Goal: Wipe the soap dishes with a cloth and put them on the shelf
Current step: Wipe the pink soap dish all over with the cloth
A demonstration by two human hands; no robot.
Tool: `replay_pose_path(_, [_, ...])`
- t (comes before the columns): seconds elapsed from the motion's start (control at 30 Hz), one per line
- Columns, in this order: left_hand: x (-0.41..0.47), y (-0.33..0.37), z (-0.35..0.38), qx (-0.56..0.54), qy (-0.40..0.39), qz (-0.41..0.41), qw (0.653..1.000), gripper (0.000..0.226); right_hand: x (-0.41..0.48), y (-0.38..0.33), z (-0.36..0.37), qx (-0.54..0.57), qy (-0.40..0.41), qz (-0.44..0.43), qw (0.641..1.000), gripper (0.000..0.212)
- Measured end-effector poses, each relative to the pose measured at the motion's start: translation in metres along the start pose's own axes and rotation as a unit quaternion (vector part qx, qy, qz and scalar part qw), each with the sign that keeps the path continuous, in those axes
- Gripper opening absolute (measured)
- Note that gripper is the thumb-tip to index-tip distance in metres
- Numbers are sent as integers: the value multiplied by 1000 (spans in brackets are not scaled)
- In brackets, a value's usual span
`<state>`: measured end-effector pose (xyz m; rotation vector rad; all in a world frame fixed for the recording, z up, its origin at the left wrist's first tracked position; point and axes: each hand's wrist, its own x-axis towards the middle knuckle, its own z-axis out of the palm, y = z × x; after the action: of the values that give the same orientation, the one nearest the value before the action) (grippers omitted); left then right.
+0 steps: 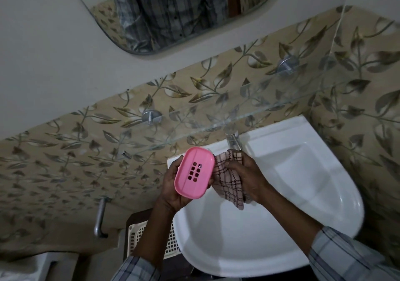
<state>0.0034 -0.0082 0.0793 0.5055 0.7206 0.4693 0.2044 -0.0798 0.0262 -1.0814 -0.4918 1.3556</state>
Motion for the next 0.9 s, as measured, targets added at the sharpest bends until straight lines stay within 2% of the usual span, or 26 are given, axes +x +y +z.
replay_pose_path(0.2, [0, -3, -4, 8, 18, 28, 999, 85, -18, 10, 2, -102, 3, -100, 990, 37])
replay_pose_path(0.3, [1, -5, -3, 9, 26, 51, 998, 81, -21, 14, 6, -70, -3, -51, 996, 33])
replay_pose_path(0.37, [2, -5, -1, 5, 26, 60, 998, 80, -21, 21, 7, -115, -37, -4, 993, 33])
replay_pose_path(0.43, [2, -4, 1, 3, 30, 61, 998, 82, -22, 28, 8, -163, -40, -10, 986, 24])
replay_pose_path(0.5, [1, -1, 3, -1, 33, 57, 998, 90, -20, 32, 7, -192, 2, -48, 980, 22])
replay_pose_path(0.57, [-1, 5, 4, -3, 29, 53, 998, 98, -18, 26, 5, -192, 80, -73, 975, 27])
replay_pose_path(0.63, [-3, 9, 5, 9, 32, 43, 999, 108, -16, 17, 3, -102, 136, -51, 984, 23])
replay_pose_path(0.67, [-3, 11, 4, 19, 43, 33, 998, 113, -14, 11, 2, -50, 139, -27, 989, 19])
replay_pose_path(0.73, [-3, 11, 3, 41, 63, 9, 997, 111, -13, -2, 1, -3, 105, 1, 994, 20])
replay_pose_path(0.77, [-3, 11, 2, 48, 72, -2, 996, 102, -12, -8, 0, -10, 82, -3, 997, 24])
replay_pose_path(0.83, [-2, 11, 1, 52, 88, -20, 995, 86, -10, -18, 0, -48, 42, -26, 998, 30])
replay_pose_path(0.9, [0, 12, 2, 53, 94, -30, 994, 83, -6, -23, 4, -106, 18, -53, 993, 32])
